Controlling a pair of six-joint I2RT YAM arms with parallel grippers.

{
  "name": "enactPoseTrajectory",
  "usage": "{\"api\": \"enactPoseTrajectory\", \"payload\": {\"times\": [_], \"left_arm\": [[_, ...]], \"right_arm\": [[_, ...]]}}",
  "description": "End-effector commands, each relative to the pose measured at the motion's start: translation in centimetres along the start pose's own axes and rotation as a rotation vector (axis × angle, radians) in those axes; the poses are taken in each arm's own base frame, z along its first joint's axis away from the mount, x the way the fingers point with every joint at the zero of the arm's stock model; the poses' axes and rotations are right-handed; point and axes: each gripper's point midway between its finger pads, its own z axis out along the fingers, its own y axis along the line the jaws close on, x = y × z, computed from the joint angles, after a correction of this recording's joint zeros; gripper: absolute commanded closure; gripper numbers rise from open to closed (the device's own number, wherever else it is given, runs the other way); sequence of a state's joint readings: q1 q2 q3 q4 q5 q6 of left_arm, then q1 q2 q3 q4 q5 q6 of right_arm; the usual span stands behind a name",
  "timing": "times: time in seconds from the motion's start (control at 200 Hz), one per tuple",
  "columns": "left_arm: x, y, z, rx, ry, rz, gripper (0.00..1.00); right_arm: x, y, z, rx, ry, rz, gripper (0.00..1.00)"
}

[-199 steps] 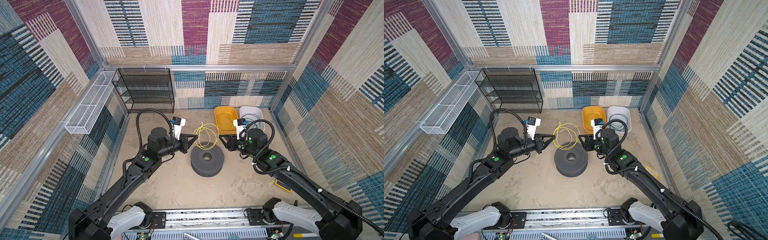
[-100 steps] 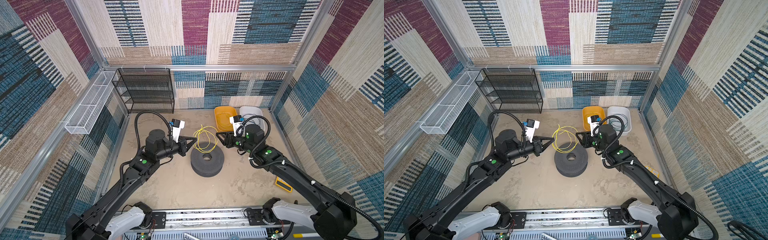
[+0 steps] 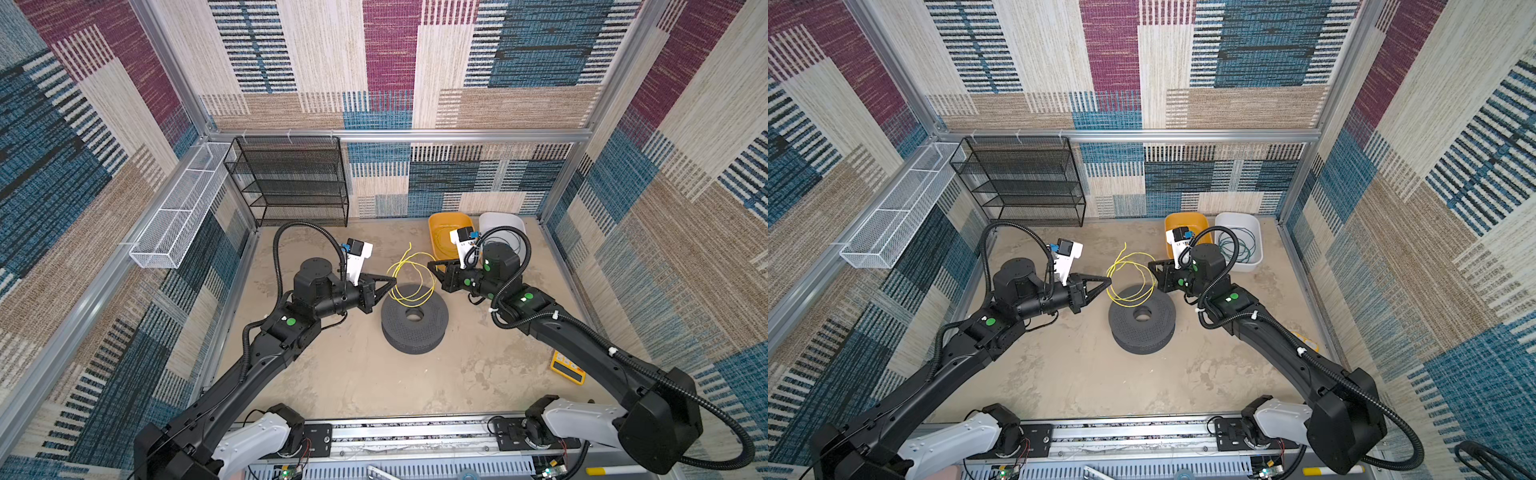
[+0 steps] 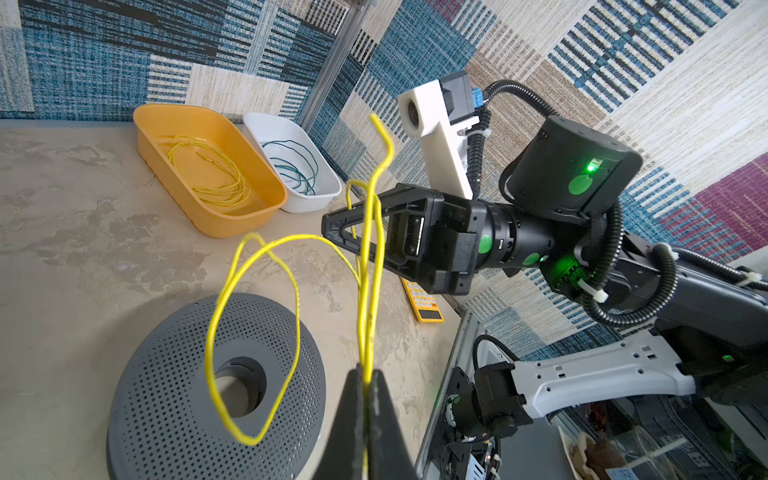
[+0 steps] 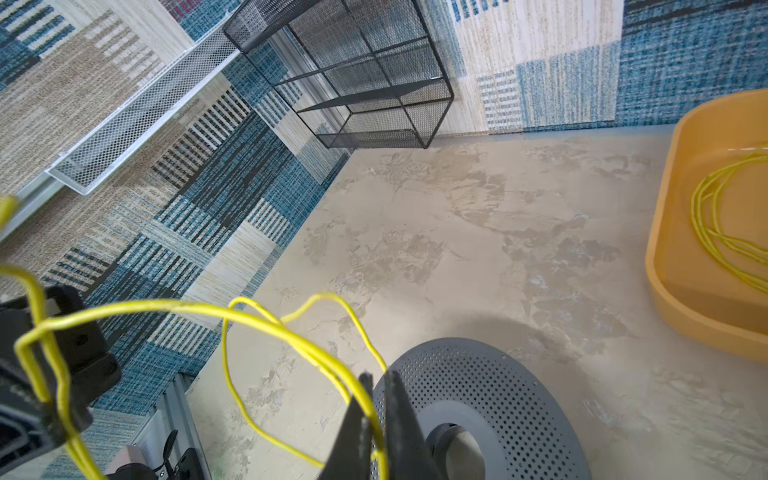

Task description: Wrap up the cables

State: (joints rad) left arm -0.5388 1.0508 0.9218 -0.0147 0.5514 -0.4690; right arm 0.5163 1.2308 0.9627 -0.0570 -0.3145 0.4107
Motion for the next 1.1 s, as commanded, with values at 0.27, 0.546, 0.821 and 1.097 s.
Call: {"api": "enactPoseTrajectory", "payload": {"times": [0.27,0.546,0.821,1.097], "left_arm": [[-1.5,1.6,-1.5,-0.149,-0.063,0.053,0.28],[-3.0,8.4,-5.1,-0.330,-0.224,-0.172,0.26],[-3.2,8.4,-1.6,-0.088,-0.155,-0.273,0.38],[-2.8,5.1,0.8,0.037,-0.095,-0.200,0.34]], "right_arm": [[-1.5,1.2,-1.9,-0.032,-0.089,-0.020,1.00],[-1.7,2.6,-3.9,-0.083,-0.121,-0.024,1.00],[-1.0,4.3,-4.5,-0.181,-0.094,-0.004,1.00],[-0.7,4.4,-4.2,-0.210,-0.089,0.021,1.00]]}}
